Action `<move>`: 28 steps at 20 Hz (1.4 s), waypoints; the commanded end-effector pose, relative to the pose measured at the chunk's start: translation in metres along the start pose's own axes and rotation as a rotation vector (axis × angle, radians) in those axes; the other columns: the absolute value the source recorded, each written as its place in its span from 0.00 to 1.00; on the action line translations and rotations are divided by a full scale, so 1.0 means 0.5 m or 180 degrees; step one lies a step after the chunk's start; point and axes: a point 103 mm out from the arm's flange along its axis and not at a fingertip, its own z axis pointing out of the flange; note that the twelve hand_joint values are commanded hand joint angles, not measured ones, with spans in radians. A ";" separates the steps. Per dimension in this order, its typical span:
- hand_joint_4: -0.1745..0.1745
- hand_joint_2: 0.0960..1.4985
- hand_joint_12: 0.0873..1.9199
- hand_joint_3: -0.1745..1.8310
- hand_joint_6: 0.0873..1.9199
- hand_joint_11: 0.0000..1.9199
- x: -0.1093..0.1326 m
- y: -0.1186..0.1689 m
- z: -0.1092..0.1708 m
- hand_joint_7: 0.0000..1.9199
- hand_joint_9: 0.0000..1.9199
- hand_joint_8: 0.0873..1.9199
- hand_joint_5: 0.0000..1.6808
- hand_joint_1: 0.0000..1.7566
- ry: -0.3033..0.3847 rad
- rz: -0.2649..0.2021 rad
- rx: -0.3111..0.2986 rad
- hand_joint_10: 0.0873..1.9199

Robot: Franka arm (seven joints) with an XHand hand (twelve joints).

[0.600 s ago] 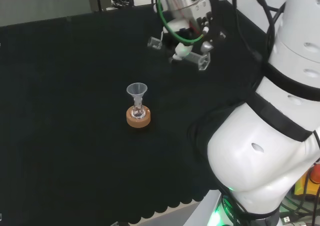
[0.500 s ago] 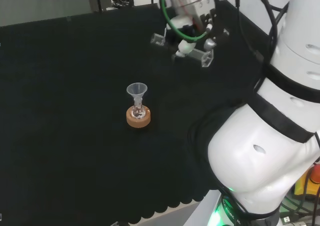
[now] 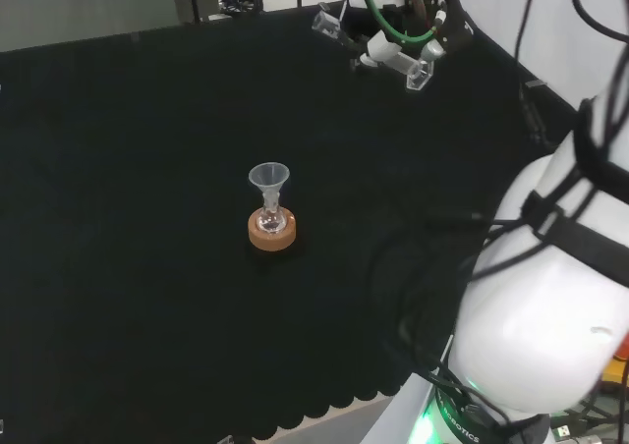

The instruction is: Put the graduated cylinder back on the table.

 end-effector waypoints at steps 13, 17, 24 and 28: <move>0.11 0.72 0.35 0.09 0.49 0.66 0.026 0.152 0.198 0.69 0.75 0.06 0.60 0.65 0.1043 -0.0392 -0.0632 0.00; 0.11 0.72 0.35 0.09 0.49 0.66 0.020 0.165 0.209 0.69 0.75 0.06 0.60 0.65 0.1220 -0.0379 -0.0778 0.00; 0.11 0.72 0.35 0.09 0.49 0.66 0.021 0.209 0.247 0.68 0.75 0.06 0.60 0.65 0.1489 -0.0365 -0.0835 0.00; 0.11 0.72 0.35 0.09 0.49 0.66 0.024 0.235 0.264 0.68 0.75 0.06 0.60 0.65 0.1646 -0.0369 -0.0900 0.00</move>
